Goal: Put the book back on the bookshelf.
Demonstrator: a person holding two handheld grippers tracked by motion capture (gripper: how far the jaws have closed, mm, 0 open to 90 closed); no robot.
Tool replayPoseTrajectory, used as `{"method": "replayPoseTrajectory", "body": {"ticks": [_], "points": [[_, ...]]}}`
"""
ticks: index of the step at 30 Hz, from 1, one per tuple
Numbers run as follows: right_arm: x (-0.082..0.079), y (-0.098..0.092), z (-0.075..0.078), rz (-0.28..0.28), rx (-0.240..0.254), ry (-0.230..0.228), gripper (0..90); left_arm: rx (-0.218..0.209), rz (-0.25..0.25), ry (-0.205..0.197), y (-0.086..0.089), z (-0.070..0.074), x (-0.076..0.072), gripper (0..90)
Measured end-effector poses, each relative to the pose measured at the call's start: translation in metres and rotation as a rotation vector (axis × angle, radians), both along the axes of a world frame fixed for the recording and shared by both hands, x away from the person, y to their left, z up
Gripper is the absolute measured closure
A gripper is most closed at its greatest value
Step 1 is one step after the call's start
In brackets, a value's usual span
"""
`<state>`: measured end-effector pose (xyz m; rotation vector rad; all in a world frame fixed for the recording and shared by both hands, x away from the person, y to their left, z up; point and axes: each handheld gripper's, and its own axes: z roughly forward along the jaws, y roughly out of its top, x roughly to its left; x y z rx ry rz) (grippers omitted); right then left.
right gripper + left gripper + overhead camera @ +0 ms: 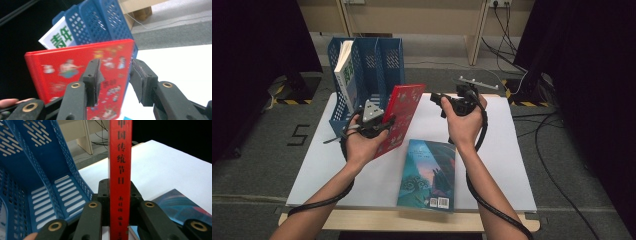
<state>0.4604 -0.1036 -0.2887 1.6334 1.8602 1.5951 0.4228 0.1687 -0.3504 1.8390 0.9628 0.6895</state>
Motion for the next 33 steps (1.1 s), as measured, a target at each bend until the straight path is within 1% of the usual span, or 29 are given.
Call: {"method": "replayPoseTrajectory", "body": {"ticks": [3, 8, 12, 16, 18, 19, 21, 24, 26, 29, 33], "points": [[0.001, -0.007, -0.009, -0.012, -0.014, 0.017, 60.0, -0.013, -0.006, 0.009, 0.008, -0.002, -0.004, 77.9], [0.000, -0.017, -0.026, -0.028, -0.027, 0.045, 59.8, -0.009, -0.007, 0.003, 0.021, -0.008, -0.013, 76.4], [-0.003, -0.026, -0.040, -0.041, -0.028, 0.080, 59.8, -0.017, -0.014, 0.002, 0.033, -0.014, -0.019, 76.3], [-0.005, -0.033, -0.054, -0.051, -0.042, 0.101, 59.3, -0.035, -0.023, -0.020, 0.042, -0.024, -0.028, 76.2], [-0.006, -0.035, -0.061, -0.053, -0.050, 0.116, 59.0, -0.052, -0.027, -0.022, 0.047, -0.029, -0.033, 76.6], [-0.006, -0.037, -0.066, -0.057, -0.064, 0.116, 58.9, -0.060, -0.030, -0.023, 0.049, -0.031, -0.035, 76.9], [-0.007, -0.039, -0.072, -0.061, -0.075, 0.129, 58.9, -0.069, -0.032, -0.024, 0.051, -0.035, -0.039, 77.2], [-0.008, -0.040, -0.082, -0.060, -0.121, 0.129, 58.9, -0.078, -0.035, -0.024, 0.055, -0.041, -0.045, 77.6], [-0.009, -0.041, -0.089, -0.067, -0.142, 0.137, 58.9, -0.084, -0.034, -0.029, 0.057, -0.044, -0.049, 77.6], [-0.010, -0.044, -0.096, -0.072, -0.147, 0.142, 58.9, -0.086, -0.030, -0.032, 0.059, -0.049, -0.055, 77.7], [-0.013, -0.046, -0.101, -0.075, -0.145, 0.147, 58.9, -0.095, -0.030, -0.043, 0.062, -0.057, -0.062, 77.8]]}}
